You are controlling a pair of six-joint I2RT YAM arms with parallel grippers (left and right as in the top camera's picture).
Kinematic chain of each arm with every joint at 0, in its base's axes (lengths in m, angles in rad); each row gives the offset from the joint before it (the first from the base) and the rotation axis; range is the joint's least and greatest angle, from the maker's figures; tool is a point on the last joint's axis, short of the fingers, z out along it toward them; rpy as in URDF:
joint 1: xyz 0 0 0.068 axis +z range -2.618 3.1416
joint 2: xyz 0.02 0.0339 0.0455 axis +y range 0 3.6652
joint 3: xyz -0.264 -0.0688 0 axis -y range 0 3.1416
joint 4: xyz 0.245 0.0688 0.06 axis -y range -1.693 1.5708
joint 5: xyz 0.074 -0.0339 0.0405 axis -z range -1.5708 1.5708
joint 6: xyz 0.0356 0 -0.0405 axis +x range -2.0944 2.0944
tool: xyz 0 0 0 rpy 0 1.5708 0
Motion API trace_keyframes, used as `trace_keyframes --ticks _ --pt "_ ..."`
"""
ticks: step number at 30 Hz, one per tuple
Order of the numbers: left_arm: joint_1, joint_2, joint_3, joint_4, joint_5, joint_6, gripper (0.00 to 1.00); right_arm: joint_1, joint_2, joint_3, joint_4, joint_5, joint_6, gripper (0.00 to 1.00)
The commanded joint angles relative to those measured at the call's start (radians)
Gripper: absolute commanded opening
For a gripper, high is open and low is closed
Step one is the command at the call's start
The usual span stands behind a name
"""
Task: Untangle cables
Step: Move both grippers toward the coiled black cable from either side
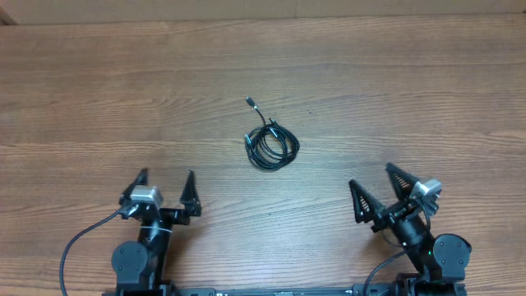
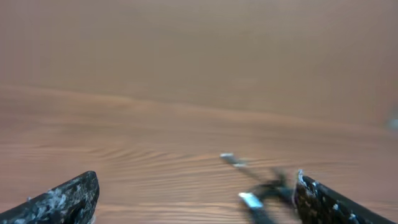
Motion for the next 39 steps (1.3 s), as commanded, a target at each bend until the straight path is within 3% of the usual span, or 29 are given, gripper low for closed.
trace_keyframes --ticks 1,5,8,13,17,25,28,31,36,39 --pt "0.005 -0.010 -0.003 0.077 0.289 -0.114 1.00 0.005 -0.011 -0.010 0.038 -0.126 0.199 1.00" --pt "0.005 -0.010 0.056 0.198 0.389 -0.132 0.99 0.005 -0.011 0.022 0.174 -0.230 0.200 1.00" --pt "0.005 -0.009 0.172 0.147 0.373 -0.125 1.00 0.002 -0.011 0.097 0.160 -0.232 0.143 1.00" --pt "0.005 0.053 0.439 -0.046 0.298 0.020 1.00 -0.005 0.010 0.301 -0.087 -0.118 -0.035 1.00" --pt "0.005 0.211 0.695 -0.258 0.306 0.057 1.00 -0.006 0.116 0.513 -0.354 -0.069 -0.167 1.00" --pt "0.004 0.713 1.172 -0.727 0.348 0.127 1.00 -0.005 0.558 0.956 -0.883 0.172 -0.307 1.00" --pt "0.004 0.907 1.329 -0.893 0.351 0.138 1.00 -0.005 0.766 1.106 -1.042 0.166 -0.313 1.00" --pt "0.004 1.088 1.447 -1.012 0.477 0.130 1.00 -0.003 0.951 1.214 -1.143 0.052 -0.312 1.00" --pt "-0.002 1.313 1.476 -1.018 0.779 0.051 1.00 -0.003 1.202 1.258 -1.185 -0.277 -0.222 1.00" --pt "-0.040 1.429 1.476 -1.031 0.767 0.050 1.00 0.011 1.339 1.257 -1.176 -0.332 -0.224 1.00"
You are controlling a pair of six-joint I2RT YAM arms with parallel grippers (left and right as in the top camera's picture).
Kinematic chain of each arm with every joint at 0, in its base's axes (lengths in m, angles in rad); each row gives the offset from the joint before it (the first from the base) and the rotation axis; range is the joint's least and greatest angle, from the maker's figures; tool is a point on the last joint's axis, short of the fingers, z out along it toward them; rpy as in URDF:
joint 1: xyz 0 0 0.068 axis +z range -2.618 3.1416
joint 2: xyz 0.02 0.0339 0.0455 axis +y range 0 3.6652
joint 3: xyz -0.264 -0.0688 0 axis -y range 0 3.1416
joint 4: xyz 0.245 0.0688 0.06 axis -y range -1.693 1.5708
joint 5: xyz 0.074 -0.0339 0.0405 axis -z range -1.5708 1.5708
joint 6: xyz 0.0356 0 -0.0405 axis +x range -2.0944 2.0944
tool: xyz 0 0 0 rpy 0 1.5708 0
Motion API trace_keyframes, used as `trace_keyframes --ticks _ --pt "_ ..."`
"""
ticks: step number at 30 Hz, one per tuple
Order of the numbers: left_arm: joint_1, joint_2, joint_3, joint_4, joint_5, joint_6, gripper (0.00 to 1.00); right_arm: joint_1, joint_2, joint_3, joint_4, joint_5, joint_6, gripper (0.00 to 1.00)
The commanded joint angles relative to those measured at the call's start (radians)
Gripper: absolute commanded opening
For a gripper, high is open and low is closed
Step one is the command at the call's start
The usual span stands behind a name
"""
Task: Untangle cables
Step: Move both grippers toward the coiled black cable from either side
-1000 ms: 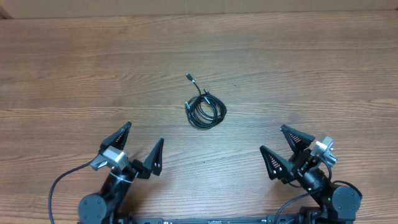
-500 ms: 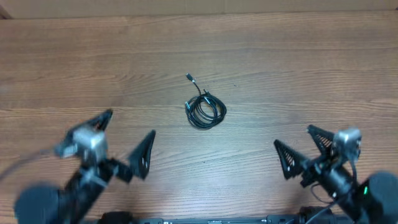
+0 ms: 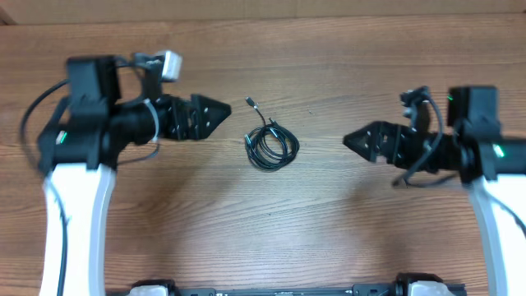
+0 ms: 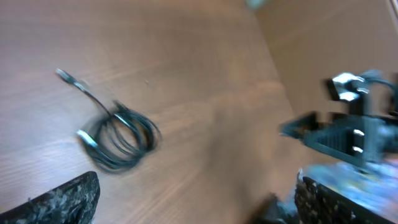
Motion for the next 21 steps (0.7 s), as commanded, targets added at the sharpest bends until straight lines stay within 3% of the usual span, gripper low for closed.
trace_keyframes --ticks 1,6,8,10,13,17,21 --pt "-0.051 0.108 0.022 -0.022 0.070 -0.037 1.00 0.021 0.127 0.018 0.002 -0.135 0.022 1.00" --pt "-0.197 0.255 0.022 -0.040 -0.330 -0.272 0.99 0.114 0.298 0.018 0.025 0.015 0.026 1.00" --pt "-0.246 0.309 0.022 -0.008 -0.436 -0.371 1.00 0.158 0.354 0.018 0.045 0.092 0.059 1.00" --pt "-0.271 0.351 0.022 0.040 -0.488 -0.383 0.99 0.178 0.388 0.018 0.070 0.133 0.090 1.00" --pt "-0.295 0.435 0.022 0.139 -0.479 -0.430 1.00 0.194 0.444 0.018 0.137 0.184 0.169 0.91" --pt "-0.300 0.515 0.022 0.168 -0.431 -0.566 1.00 0.194 0.468 0.018 0.185 0.185 0.238 0.91" --pt "-0.300 0.584 0.022 0.169 -0.430 -0.570 0.99 0.194 0.468 0.018 0.193 0.186 0.237 0.92"
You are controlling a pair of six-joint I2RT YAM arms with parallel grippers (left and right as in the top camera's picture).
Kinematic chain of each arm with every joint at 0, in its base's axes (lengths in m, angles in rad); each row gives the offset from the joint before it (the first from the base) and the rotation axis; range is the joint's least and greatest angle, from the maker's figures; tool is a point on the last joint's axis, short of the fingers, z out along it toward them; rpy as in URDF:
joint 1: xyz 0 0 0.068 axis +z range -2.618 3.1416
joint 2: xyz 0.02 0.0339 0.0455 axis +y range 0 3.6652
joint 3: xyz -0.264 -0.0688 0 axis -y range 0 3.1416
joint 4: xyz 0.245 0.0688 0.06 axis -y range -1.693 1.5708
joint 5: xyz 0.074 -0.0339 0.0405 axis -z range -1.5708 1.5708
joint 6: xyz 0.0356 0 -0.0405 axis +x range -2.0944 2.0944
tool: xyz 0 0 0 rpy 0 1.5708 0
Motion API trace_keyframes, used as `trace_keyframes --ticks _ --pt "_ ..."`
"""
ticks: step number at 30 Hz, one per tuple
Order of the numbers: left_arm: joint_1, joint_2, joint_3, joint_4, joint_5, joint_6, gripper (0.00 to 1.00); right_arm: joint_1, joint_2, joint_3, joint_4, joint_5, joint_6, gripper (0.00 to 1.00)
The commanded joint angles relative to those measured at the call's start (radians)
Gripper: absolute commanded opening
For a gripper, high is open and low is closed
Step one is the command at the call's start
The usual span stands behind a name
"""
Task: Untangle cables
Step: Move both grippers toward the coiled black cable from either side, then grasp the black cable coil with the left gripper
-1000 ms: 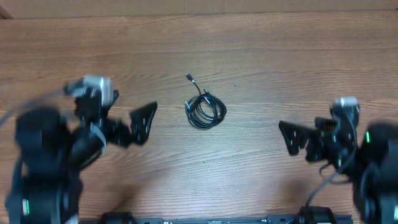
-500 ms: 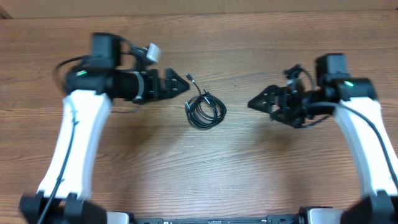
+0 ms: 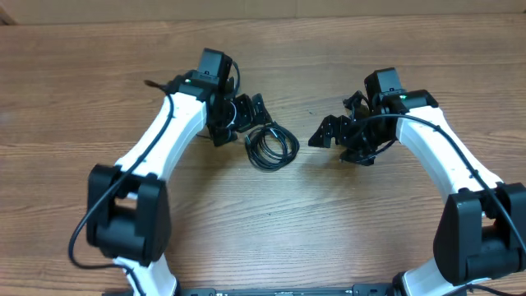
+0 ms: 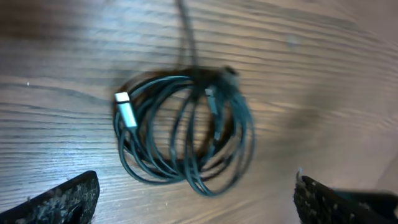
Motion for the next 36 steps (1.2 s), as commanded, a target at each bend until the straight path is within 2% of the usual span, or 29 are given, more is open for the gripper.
trace_keyframes --ticks 1,2,5,9,13,15,20,23,29,36 --pt "-0.007 0.072 0.019 0.001 0.011 -0.074 0.88 -0.002 -0.001 0.018 0.004 0.018 0.037 0.92" --pt "-0.010 0.087 0.019 0.002 0.033 -0.074 0.80 -0.002 -0.001 0.018 0.004 0.018 0.037 0.92" --pt "-0.019 0.125 0.019 0.009 0.103 -0.073 0.74 -0.002 -0.001 0.018 0.004 0.018 0.037 0.93" --pt "-0.021 0.137 0.019 0.012 0.114 -0.072 0.63 -0.002 -0.001 0.018 0.005 0.018 0.037 0.95" --pt "-0.020 0.136 0.019 0.012 0.110 -0.073 0.61 -0.002 -0.001 0.018 0.010 0.018 0.038 0.95" --pt "-0.024 0.136 0.019 0.011 0.115 -0.079 0.56 -0.002 -0.001 0.018 0.015 0.018 0.039 0.96" --pt "-0.036 0.136 0.019 0.007 0.141 -0.141 0.56 -0.002 -0.001 0.018 0.014 0.018 0.041 0.96" --pt "-0.035 0.136 0.019 0.000 0.146 -0.142 0.48 -0.002 -0.001 0.018 0.013 0.017 0.041 0.96" --pt "-0.035 0.136 0.019 0.002 0.194 -0.193 0.49 -0.002 -0.001 0.018 0.009 0.018 0.040 0.96" --pt "-0.063 0.136 0.018 0.007 0.086 -0.212 0.46 -0.002 -0.001 0.018 0.019 0.018 0.041 0.96"
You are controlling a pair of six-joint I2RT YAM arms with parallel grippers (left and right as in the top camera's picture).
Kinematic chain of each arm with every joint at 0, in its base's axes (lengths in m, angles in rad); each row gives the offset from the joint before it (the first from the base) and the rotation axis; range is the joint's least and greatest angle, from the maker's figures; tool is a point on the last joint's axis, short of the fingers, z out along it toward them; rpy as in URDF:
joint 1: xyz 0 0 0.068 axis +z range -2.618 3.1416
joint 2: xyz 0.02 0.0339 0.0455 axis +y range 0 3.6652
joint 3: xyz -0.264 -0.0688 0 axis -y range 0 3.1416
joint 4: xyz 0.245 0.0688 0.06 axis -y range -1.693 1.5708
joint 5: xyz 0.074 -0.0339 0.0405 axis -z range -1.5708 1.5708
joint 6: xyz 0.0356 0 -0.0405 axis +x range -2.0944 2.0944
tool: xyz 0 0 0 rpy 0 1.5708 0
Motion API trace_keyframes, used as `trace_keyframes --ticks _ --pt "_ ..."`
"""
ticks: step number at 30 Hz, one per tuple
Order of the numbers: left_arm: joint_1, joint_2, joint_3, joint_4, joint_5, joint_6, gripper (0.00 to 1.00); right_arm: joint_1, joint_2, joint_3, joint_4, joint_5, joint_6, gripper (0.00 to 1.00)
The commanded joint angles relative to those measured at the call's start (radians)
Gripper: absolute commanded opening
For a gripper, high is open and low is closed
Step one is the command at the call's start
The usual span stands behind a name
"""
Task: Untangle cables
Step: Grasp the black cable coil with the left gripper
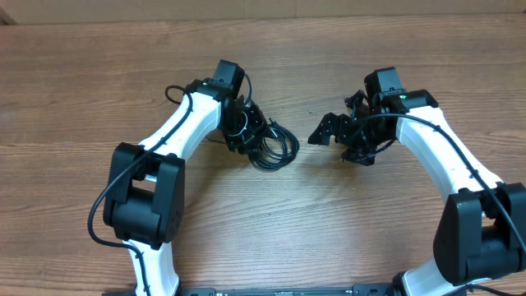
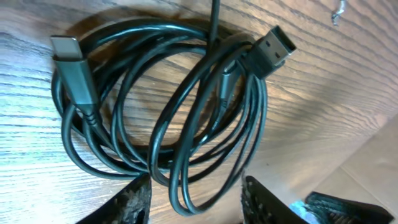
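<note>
A coiled dark cable (image 1: 274,146) lies mid-table. In the left wrist view the coiled cable (image 2: 168,106) fills the frame, with a silver-tipped plug (image 2: 67,48) at the left and a wider plug (image 2: 274,45) at the upper right. My left gripper (image 1: 251,134) is down on the coil's left side. The left gripper (image 2: 196,190) is open, and the coil's near loops lie between its fingers (image 2: 134,202). They do not look pinched. My right gripper (image 1: 326,131) hovers open a little to the right of the coil, apart from it.
Bare wooden table (image 1: 263,238) all round the coil. A lighter strip (image 1: 246,8) runs along the far edge. The arms' bases sit at the front edge, left and right.
My left gripper has come down onto the coil's left part and its jaws have narrowed, with the near loops now between the fingers. The right arm has not moved.
Both arms sat folded at the front edge with jaws wide, the coil untouched mid-table. Then they stood raised, far out on either side of the coil. Then both were close beside it. Now the left one straddles its loops.
</note>
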Motion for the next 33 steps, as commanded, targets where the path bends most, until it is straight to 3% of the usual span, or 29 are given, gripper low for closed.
trace_keyframes --ticks 1,14,18,27,33 --pt "-0.029 0.007 0.016 0.003 -0.063 -0.034 0.46 -0.002 -0.001 0.018 0.002 0.007 0.003 0.96" --pt "-0.054 0.007 0.016 0.037 -0.180 -0.051 0.36 -0.002 -0.001 0.018 -0.017 0.007 0.003 0.96" --pt "-0.054 0.007 0.016 0.040 -0.187 -0.048 0.04 -0.002 -0.001 0.018 -0.018 0.007 0.003 0.96" --pt "-0.053 -0.079 0.159 -0.008 0.005 0.117 0.04 -0.002 -0.001 0.018 -0.042 0.007 0.003 0.96" --pt "-0.072 -0.249 0.315 0.000 -0.044 0.057 0.04 -0.002 -0.001 0.018 -0.042 0.006 0.003 0.97"
